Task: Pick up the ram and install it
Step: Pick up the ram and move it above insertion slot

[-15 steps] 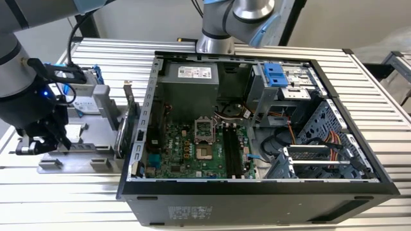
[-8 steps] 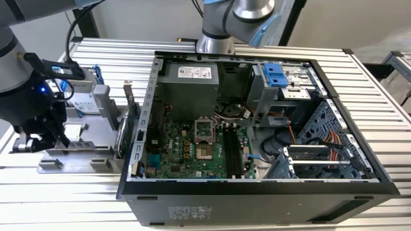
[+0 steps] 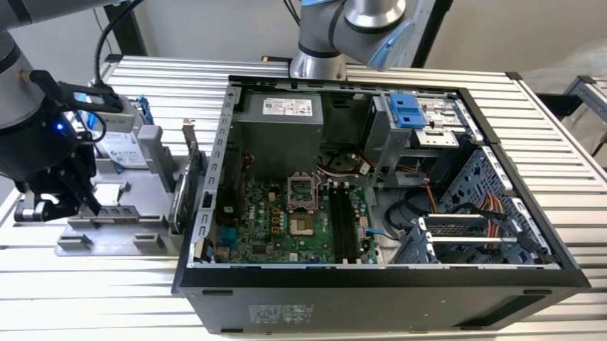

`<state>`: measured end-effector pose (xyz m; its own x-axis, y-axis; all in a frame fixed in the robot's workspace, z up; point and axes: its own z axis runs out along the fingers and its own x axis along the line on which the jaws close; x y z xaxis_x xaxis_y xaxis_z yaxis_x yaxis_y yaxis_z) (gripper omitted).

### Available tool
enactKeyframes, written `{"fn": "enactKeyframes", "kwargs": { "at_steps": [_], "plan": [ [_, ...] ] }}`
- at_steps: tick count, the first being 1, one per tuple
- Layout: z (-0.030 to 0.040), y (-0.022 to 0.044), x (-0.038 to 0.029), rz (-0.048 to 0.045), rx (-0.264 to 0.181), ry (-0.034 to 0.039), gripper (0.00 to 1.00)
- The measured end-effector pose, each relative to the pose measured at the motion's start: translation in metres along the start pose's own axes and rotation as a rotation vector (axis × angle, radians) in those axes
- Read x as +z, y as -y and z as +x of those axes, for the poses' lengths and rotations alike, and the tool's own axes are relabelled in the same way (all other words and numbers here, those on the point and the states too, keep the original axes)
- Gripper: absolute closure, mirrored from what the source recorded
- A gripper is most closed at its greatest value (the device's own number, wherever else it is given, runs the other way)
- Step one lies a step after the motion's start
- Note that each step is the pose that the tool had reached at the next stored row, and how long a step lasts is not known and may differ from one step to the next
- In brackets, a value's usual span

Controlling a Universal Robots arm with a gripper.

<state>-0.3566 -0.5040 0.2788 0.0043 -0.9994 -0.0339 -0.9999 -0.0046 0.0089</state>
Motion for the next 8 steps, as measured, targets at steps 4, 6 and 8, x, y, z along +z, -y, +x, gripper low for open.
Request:
{"fn": "enactKeyframes", "kwargs": {
  "at_steps": [4, 6, 8],
  "plan": [
    [-0.0001, 0.0, -0.0046, 0.0, 0.0, 0.0, 1.0],
    [-0.0002, -0.0001, -0.0068, 0.0, 0.0, 0.0, 1.0],
    [-0.0003, -0.0001, -0.0086, 0.0, 0.0, 0.0, 1.0]
  ]
}}
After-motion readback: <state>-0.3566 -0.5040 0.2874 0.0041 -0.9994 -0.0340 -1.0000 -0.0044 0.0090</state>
